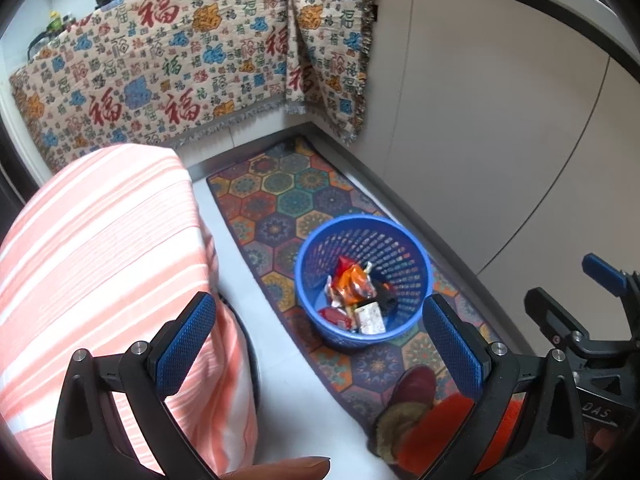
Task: Collect trash
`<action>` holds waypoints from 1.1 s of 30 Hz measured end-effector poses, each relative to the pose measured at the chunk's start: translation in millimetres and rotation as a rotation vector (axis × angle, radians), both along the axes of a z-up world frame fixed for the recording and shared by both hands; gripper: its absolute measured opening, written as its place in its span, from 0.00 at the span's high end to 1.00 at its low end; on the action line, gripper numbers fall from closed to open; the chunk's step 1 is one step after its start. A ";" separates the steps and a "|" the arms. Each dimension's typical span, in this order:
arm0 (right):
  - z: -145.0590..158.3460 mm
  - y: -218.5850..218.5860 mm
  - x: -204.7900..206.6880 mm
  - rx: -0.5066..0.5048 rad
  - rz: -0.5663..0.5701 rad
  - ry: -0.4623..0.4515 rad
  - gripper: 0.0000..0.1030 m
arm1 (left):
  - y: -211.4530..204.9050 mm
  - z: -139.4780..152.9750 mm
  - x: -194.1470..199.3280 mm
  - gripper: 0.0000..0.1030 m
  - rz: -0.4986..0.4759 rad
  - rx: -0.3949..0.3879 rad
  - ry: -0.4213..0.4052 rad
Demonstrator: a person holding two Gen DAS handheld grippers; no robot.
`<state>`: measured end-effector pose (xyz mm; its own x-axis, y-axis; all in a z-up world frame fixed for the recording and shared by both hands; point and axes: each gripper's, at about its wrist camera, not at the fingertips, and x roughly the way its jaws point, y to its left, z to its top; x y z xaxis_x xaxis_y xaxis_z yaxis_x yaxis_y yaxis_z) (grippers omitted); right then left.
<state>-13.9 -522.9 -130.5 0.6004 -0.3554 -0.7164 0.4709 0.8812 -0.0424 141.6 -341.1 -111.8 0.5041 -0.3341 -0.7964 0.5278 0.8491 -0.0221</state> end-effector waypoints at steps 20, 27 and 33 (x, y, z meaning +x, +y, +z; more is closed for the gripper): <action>-1.8 6.3 0.7 0.005 0.000 0.009 0.00 | 5.1 -3.9 7.5 0.00 0.018 0.008 -0.005; -2.1 5.6 0.5 0.007 -0.002 0.010 0.00 | 3.3 -2.8 6.3 0.00 0.012 0.012 -0.014; -2.7 6.2 0.3 0.007 -0.009 0.010 0.00 | 0.7 -3.2 5.0 0.00 0.008 0.015 -0.015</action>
<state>-13.6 -516.7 -133.2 0.5899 -0.3562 -0.7246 0.4788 0.8770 -0.0413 146.6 -340.3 -115.0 0.5186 -0.3183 -0.7936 0.5209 0.8536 -0.0020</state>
